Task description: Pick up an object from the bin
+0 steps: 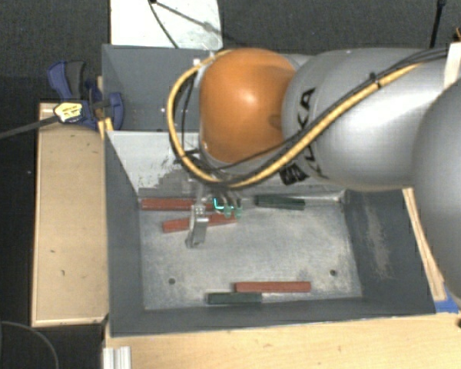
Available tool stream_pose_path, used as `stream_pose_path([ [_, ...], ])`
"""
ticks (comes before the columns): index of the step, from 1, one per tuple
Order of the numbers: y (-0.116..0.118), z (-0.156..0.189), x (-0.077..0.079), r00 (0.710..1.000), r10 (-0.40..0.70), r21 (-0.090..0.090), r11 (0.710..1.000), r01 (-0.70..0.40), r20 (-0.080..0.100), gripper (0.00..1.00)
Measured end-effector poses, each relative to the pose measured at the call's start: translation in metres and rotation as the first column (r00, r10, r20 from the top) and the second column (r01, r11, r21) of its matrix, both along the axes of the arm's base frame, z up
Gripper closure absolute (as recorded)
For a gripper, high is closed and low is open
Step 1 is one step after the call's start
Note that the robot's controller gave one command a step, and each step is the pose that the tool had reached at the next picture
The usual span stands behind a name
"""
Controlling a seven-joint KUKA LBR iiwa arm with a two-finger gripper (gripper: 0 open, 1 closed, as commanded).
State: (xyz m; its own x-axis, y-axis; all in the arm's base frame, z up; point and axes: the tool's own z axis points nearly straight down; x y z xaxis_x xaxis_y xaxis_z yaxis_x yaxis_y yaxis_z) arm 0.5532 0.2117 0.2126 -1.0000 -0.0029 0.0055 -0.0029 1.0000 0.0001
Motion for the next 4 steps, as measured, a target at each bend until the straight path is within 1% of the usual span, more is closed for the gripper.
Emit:
stream_pose_path([
  [1, -0.034, -0.114, 0.03, 0.95, 0.313, 0.0, 0.95, -0.313, 0.002, 0.0],
  [2, -0.073, -0.045, 0.037, 0.977, 0.214, -0.001, 0.977, -0.214, 0.015, 0.0],
  [3, -0.07, -0.146, 0.037, 0.946, 0.324, 0.001, 0.946, -0.324, 0.003, 0.0],
  [4, -0.145, -0.142, 0.005, 0.984, 0.177, -0.002, 0.984, -0.177, 0.005, 0.0],
])
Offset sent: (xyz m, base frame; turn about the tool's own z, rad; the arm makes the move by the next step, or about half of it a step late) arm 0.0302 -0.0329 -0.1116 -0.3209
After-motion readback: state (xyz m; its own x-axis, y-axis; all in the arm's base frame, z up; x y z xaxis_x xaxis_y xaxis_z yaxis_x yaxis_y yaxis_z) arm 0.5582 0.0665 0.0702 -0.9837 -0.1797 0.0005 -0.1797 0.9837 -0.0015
